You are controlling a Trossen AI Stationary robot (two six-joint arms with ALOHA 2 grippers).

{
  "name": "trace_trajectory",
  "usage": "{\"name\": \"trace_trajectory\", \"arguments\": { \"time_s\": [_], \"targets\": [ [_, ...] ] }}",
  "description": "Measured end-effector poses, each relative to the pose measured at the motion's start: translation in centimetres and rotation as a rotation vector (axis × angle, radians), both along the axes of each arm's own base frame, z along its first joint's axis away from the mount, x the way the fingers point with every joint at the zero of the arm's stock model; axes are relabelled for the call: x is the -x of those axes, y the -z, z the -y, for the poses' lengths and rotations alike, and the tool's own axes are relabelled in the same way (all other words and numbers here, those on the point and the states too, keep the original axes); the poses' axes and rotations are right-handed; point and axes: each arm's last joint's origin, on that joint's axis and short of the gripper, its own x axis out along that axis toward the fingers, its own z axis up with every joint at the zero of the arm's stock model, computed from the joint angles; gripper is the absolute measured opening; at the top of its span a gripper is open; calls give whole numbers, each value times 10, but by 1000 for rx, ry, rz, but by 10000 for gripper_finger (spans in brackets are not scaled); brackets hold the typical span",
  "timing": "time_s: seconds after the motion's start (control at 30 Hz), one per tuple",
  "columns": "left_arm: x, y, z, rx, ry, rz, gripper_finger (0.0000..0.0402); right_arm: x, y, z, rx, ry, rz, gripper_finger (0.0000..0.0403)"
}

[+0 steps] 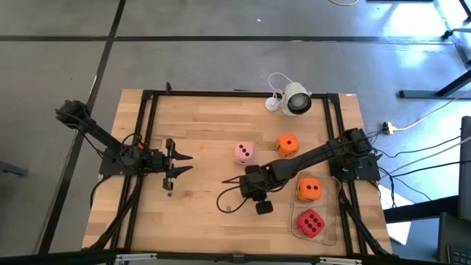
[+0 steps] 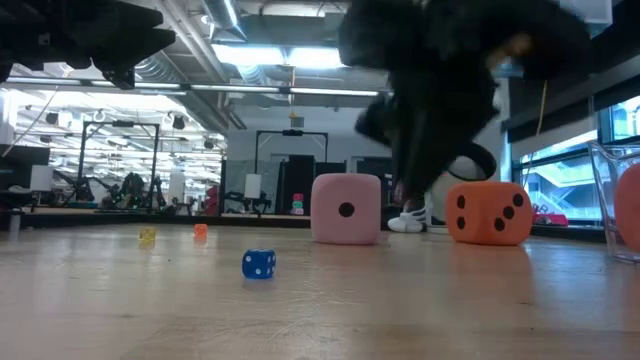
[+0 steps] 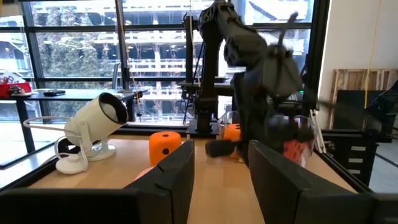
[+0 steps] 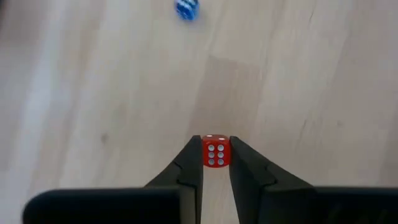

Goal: Pick & Place Dice
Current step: Put the small red die into the transparent container

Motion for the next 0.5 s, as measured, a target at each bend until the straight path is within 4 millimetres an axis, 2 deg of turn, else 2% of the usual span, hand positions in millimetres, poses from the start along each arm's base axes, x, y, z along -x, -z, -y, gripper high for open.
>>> {"name": "trace_trajectory", "arguments": {
  "time_s": [0.33, 0.5],
  "targets": [
    [-1, 2, 0, -3, 1, -20, 143, 20, -70, -2, 13, 8, 201, 51],
    [-1, 2, 0, 5, 2, -19, 143, 36, -97, 1, 49, 11, 272, 51]
  ]
}}
